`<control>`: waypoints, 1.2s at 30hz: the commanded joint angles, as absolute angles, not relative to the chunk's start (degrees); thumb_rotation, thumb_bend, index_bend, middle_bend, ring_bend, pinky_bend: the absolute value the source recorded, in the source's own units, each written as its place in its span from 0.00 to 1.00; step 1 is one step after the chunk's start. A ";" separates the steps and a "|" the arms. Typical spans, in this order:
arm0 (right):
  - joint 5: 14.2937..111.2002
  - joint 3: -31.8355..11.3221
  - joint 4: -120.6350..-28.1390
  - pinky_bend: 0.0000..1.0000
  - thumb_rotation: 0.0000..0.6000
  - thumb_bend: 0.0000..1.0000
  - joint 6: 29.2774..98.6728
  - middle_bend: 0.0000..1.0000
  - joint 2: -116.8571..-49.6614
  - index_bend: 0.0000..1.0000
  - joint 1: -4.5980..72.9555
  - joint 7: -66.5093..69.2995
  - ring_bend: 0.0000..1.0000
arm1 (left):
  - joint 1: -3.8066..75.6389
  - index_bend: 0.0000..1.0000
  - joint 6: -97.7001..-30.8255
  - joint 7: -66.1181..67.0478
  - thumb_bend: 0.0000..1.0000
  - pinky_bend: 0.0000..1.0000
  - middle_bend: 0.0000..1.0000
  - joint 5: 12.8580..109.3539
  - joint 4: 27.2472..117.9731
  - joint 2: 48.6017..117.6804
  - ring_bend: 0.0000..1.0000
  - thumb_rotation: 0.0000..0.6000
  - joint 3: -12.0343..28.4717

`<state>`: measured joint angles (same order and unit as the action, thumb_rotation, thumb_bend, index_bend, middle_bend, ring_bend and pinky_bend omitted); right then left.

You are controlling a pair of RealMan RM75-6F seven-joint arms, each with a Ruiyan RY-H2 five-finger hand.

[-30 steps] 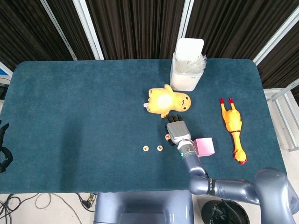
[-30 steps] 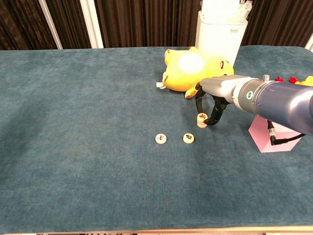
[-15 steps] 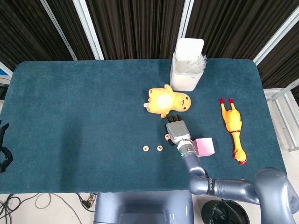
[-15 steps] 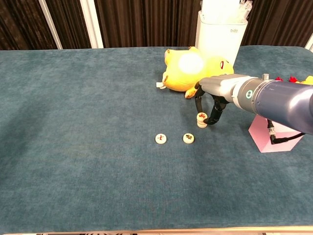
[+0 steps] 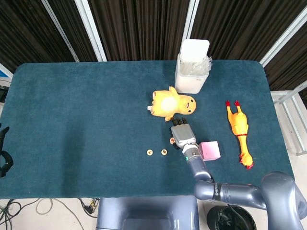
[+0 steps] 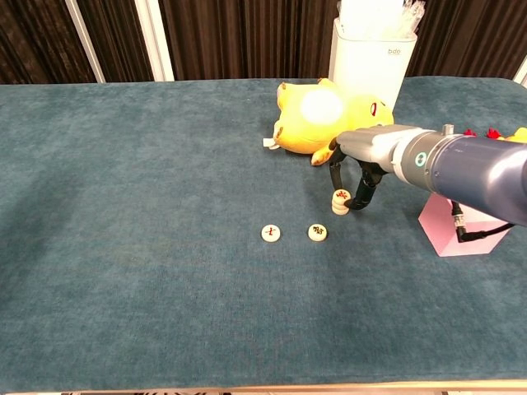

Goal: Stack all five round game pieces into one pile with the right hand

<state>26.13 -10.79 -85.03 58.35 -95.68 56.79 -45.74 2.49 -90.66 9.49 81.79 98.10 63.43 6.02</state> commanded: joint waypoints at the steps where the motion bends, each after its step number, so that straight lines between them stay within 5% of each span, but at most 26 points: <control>1: 26.14 -10.81 -85.21 0.00 1.00 0.40 58.36 0.00 -95.56 0.49 56.79 -45.69 0.00 | 2.49 0.12 -90.66 9.50 0.82 0.02 0.00 81.80 98.09 63.43 0.00 1.00 6.01; 22: 27.02 -10.75 -86.73 0.00 1.00 0.40 59.11 0.00 -94.74 0.45 56.50 -44.97 0.00 | 2.49 0.12 -90.66 9.50 0.82 0.02 0.00 81.78 98.15 63.44 0.00 1.00 6.04; 36: 40.43 -6.95 -103.86 0.00 1.00 0.40 66.58 0.00 -86.24 0.38 51.31 -42.08 0.00 | 2.49 0.12 -90.60 9.33 0.82 0.02 0.00 81.80 98.13 63.37 0.00 1.00 6.01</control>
<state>38.02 -8.22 -101.41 65.01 -87.86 52.58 -42.64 2.49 -90.60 9.35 81.80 98.14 63.38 6.02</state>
